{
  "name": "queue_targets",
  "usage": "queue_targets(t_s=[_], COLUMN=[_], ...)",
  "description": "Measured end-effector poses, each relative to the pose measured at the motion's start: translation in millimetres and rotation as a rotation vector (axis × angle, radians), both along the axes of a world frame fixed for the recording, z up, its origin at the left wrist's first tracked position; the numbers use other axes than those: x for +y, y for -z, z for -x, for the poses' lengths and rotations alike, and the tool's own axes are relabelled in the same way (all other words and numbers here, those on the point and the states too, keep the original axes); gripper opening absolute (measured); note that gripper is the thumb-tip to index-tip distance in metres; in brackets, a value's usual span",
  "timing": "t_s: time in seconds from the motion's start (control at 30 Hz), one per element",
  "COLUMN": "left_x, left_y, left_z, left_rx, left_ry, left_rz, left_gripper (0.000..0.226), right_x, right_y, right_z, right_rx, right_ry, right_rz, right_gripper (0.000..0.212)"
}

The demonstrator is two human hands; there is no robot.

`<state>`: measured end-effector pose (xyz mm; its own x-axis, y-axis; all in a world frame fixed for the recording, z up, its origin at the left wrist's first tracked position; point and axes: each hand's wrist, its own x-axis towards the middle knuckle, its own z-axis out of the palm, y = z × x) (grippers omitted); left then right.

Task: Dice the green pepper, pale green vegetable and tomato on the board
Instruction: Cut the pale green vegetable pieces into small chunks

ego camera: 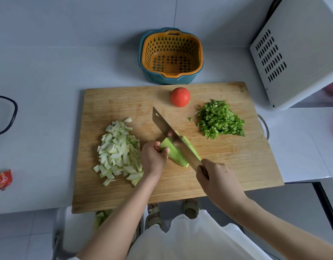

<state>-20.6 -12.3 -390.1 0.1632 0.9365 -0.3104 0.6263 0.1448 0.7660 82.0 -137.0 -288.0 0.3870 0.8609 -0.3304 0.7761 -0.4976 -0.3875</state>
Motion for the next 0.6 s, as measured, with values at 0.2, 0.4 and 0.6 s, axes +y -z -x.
queue_targets(t_s=[0.2, 0.4, 0.6], left_x=[-5, -26, -27], left_y=[-6, -29, -30], left_z=[-1, -32, -69], left_rx=[0.042, 0.337, 0.645], left_ry=[0.033, 0.145, 0.283], left_rz=[-0.073, 0.002, 0.081], left_gripper=[0.043, 0.095, 0.108], right_x=[-12, -14, -24], right_y=[-9, -6, 4], right_z=[-8, -41, -58], right_rx=[0.015, -0.036, -0.038], right_ry=[0.062, 0.146, 0.18], right_rz=[-0.054, -0.033, 0.019], right_gripper=[0.04, 0.038, 0.037])
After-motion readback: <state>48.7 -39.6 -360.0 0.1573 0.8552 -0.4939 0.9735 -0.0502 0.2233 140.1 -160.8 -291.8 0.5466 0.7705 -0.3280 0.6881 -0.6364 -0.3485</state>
